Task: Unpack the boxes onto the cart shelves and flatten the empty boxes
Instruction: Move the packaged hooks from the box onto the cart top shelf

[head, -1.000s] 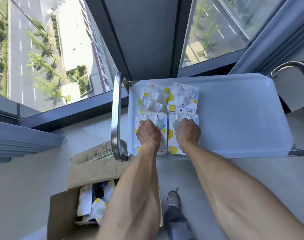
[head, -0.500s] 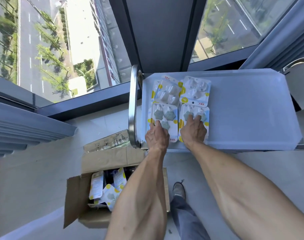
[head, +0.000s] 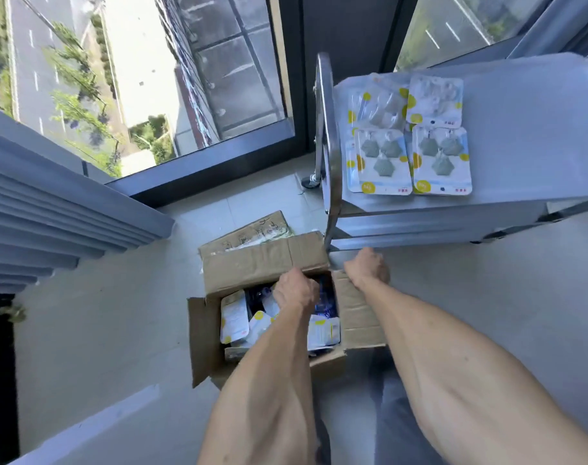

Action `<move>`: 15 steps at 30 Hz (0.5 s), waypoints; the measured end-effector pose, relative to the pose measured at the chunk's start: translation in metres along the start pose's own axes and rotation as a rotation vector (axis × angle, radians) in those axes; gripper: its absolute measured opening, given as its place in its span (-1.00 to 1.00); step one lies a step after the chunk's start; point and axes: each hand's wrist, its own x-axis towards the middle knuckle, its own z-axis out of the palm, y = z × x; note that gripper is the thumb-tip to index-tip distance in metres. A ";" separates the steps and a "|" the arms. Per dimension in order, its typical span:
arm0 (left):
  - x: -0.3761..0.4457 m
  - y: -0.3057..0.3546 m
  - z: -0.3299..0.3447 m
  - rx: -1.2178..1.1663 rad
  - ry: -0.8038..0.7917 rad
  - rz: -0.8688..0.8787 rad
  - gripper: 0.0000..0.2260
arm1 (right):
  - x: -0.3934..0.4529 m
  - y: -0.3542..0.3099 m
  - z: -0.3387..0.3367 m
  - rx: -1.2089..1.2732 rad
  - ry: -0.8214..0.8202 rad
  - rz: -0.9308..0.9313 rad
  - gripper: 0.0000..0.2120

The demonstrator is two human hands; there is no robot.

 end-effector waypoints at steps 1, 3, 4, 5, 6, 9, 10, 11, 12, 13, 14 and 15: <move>0.001 -0.026 0.001 0.005 -0.012 -0.018 -0.77 | -0.011 0.000 0.020 0.009 -0.011 0.019 -0.73; 0.007 -0.077 0.007 0.015 -0.030 -0.069 -0.78 | -0.031 -0.004 0.065 -0.003 -0.043 0.029 -0.72; 0.013 -0.101 0.011 0.016 -0.034 -0.095 -0.79 | -0.038 -0.005 0.089 -0.025 -0.061 0.021 -0.72; 0.018 -0.124 0.018 0.024 -0.044 -0.119 -0.80 | -0.044 -0.005 0.113 -0.054 -0.082 0.006 -0.72; 0.023 -0.147 0.026 0.039 -0.059 -0.137 -0.81 | -0.050 -0.003 0.136 -0.078 -0.103 -0.008 -0.71; 0.040 -0.200 0.060 0.053 -0.098 -0.162 -0.80 | -0.051 0.015 0.202 -0.145 -0.155 -0.038 -0.68; 0.047 -0.213 0.073 0.055 -0.113 -0.163 -0.81 | -0.048 0.024 0.221 -0.181 -0.174 -0.049 -0.66; 0.054 -0.224 0.085 0.059 -0.119 -0.155 -0.81 | -0.044 0.033 0.240 -0.217 -0.193 -0.060 -0.65; 0.063 -0.233 0.098 0.063 -0.116 -0.136 -0.81 | -0.039 0.043 0.257 -0.252 -0.207 -0.075 -0.65; 0.071 -0.240 0.110 0.071 -0.114 -0.109 -0.80 | -0.033 0.052 0.272 -0.286 -0.220 -0.083 -0.67; 0.080 -0.244 0.121 0.081 -0.113 -0.084 -0.80 | -0.026 0.062 0.285 -0.315 -0.231 -0.085 -0.69; 0.089 -0.246 0.133 0.087 -0.106 -0.070 -0.80 | -0.018 0.072 0.297 -0.340 -0.240 -0.089 -0.70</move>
